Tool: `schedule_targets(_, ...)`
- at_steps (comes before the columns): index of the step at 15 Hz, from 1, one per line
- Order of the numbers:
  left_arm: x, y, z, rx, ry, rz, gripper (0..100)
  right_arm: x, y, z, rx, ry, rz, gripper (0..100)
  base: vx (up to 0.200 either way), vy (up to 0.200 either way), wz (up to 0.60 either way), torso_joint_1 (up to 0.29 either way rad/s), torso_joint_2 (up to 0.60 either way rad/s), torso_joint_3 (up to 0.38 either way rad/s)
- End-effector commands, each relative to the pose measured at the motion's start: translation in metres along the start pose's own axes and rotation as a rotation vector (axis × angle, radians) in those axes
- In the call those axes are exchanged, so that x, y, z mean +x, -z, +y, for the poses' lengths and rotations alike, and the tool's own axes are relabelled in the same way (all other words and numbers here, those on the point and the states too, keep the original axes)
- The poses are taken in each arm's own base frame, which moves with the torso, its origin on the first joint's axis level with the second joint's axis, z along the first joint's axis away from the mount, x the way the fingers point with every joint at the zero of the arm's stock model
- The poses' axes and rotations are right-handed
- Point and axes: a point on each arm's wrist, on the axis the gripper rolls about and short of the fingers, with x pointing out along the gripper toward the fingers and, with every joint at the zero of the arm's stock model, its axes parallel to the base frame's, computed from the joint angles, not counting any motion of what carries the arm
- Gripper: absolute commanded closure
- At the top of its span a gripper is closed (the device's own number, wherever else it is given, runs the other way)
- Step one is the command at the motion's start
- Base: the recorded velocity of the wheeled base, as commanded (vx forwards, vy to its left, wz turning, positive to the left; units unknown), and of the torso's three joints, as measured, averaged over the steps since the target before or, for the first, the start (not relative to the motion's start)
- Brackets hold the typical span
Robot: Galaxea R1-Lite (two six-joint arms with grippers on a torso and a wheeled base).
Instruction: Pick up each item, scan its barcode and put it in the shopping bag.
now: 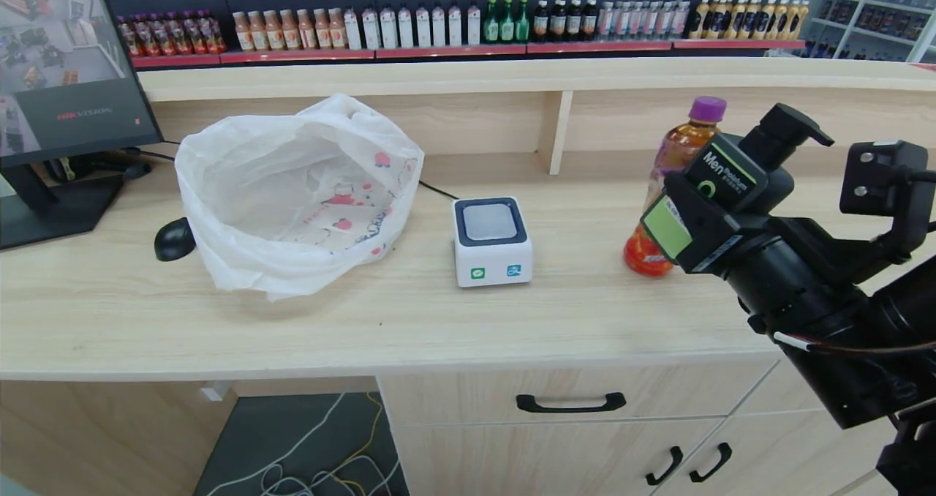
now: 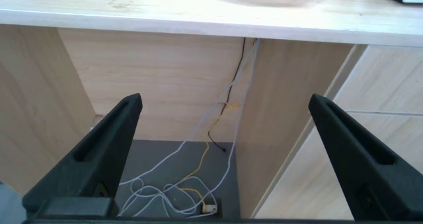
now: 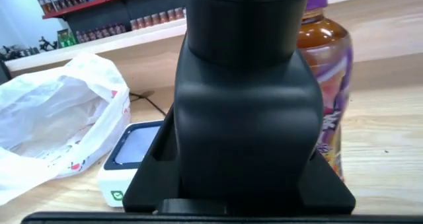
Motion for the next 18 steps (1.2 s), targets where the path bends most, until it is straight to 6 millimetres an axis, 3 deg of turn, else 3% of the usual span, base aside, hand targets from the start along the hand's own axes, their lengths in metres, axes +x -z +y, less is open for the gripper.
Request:
schedule_targets(1,0.000,0.000,0.000,0.000,0.000,0.001,0,-0.001,-0.002,0.000,0.001,0.000,-0.004,100,0.000,0.200,0.00,0.002,0.00,0.007)
schedule_targets(6,0.000,0.000,0.000,-0.002,-0.002,0.001,0,0.000,-0.003,0.000,-0.003,-0.002,-0.010,100,0.000,0.200,0.00,0.003,0.00,0.001)
schedule_targets(14,0.000,0.000,0.000,0.001,0.000,0.000,0,0.006,0.002,0.003,0.013,0.002,-0.004,100,0.000,0.000,0.00,0.000,0.00,0.000)
schedule_targets(17,0.000,0.000,0.000,0.001,0.000,0.000,0,0.023,-0.002,0.009,0.060,-0.003,-0.034,100,0.000,0.000,0.00,0.000,0.00,0.000)
schedule_targets(18,0.000,0.000,0.000,0.001,0.000,0.000,0,0.039,0.000,0.015,0.126,-0.002,-0.015,100,0.000,0.000,0.00,0.000,0.00,0.000)
